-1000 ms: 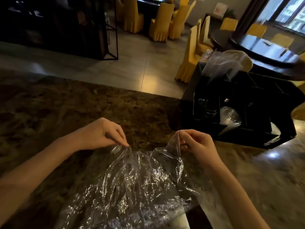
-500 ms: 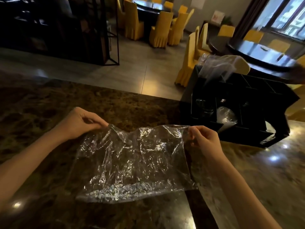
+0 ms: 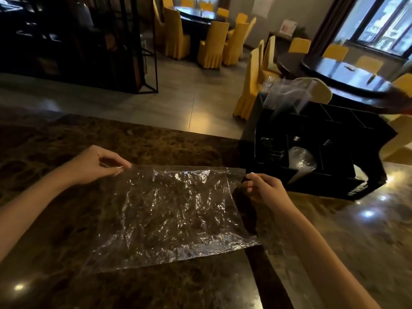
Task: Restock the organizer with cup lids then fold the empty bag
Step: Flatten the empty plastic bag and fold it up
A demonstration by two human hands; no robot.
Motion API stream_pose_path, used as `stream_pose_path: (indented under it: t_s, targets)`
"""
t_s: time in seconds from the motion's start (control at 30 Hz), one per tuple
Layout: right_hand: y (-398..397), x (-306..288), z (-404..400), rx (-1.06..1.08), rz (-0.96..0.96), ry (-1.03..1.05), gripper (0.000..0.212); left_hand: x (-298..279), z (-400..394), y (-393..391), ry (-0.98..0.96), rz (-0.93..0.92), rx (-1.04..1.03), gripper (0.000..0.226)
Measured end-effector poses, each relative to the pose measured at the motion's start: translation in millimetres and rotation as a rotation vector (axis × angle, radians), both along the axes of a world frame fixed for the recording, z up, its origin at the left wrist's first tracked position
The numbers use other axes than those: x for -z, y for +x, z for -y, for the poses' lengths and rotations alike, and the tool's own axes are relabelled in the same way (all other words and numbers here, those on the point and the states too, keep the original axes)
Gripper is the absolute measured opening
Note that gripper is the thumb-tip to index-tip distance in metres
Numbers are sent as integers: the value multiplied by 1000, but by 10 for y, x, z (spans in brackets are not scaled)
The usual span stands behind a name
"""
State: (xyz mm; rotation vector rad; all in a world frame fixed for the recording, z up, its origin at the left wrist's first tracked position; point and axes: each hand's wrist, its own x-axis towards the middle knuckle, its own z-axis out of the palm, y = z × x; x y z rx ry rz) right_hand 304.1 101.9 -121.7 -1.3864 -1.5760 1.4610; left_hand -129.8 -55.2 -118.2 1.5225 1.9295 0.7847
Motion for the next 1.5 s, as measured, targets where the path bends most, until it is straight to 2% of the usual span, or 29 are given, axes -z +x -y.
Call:
stream_pose_path:
  t_s: [0.13,0.23,0.3,0.43,0.63,0.8,0.87,1.03,1.13,1.4,1.5]
  targets:
    - [199,81,159,-39,3,-16,24,-213,-48,-104,-209,-45,152,56]
    - [376,170,306,-11,23,5,21,-366,-142,-75,-322,-144,207,64]
    - [495,235,398,25,42,37,21,-450,-249,61,-257,-227,233,59]
    - [678,320,603,49,63,51,24,-578,-582,620,-90,-275,308,29]
    - [778,363,893,30,136,31,40,-564,-1209,1603,10,-229,412,19]
    - [789,317,1025,-40,121,-13,49,-443,-1619,2091,-69,-249,455,33]
    - [788,299,1063,-64,116,-6,44,-408,-1702,2190,-140,-237,493,36]
    - [813,284,1101,-123,42,-79,30,-337,-1734,2302,-196,-162,583,20]
    - [842,300,1129,-119,10,-106,29,-322,-1730,2308,-174,-107,564,16]
    - [974,452,1241,-87,10,-14,25,-189,-1827,2083,-87,23,300,14]
    - [1060,495,1279,-68,17,6,22,-114,-1843,2027,-113,7,258,12]
